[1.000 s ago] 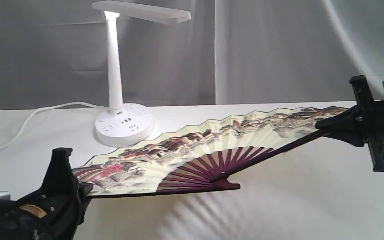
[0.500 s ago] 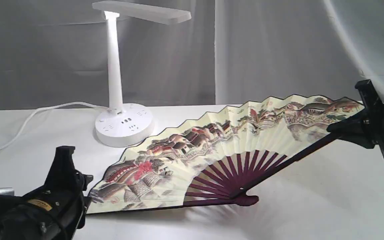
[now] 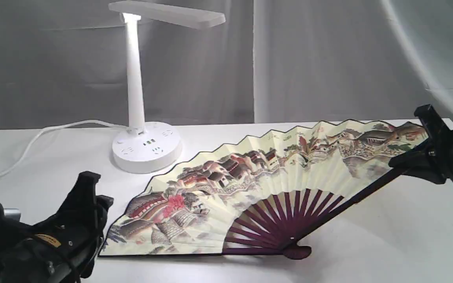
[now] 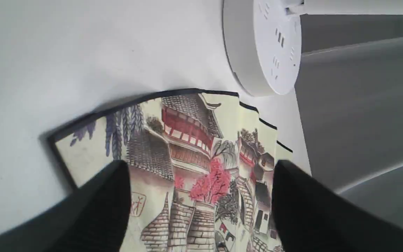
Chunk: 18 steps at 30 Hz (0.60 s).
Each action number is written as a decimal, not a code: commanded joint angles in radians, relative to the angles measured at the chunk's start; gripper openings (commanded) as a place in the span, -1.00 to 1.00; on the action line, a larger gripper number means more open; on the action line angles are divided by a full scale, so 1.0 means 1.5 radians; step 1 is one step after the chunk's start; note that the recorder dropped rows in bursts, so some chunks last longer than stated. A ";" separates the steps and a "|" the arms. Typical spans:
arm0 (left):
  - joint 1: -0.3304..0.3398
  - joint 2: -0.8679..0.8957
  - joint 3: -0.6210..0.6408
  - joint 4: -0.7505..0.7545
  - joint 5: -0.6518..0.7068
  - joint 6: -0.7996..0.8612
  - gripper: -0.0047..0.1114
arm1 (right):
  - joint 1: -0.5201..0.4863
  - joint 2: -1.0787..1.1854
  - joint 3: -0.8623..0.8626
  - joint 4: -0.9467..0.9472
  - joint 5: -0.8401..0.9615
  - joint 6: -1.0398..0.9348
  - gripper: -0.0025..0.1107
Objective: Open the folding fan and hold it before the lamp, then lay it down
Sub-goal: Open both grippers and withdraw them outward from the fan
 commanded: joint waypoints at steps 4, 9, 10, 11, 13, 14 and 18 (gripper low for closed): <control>0.001 0.003 -0.004 0.009 -0.011 0.018 0.11 | 0.034 0.015 -0.002 -0.081 -0.054 -0.024 -0.69; 0.001 0.003 -0.004 0.026 -0.011 0.018 0.11 | 0.032 0.056 -0.002 -0.109 -0.048 0.001 -0.41; 0.001 0.003 -0.004 0.026 -0.011 0.018 0.11 | 0.032 0.060 -0.002 -0.118 -0.050 0.004 -0.36; 0.001 0.003 -0.004 0.026 -0.011 0.018 0.11 | 0.032 0.063 -0.002 -0.123 -0.051 0.004 -0.31; 0.001 0.003 -0.004 0.028 -0.011 0.018 0.11 | 0.032 0.063 -0.002 -0.125 -0.054 0.004 -0.14; 0.001 0.003 -0.004 0.028 -0.011 0.022 0.10 | 0.030 0.061 -0.002 -0.125 -0.056 0.004 -0.08; 0.001 0.003 -0.005 0.028 -0.014 0.035 0.09 | 0.030 0.054 -0.003 -0.136 -0.055 0.003 0.15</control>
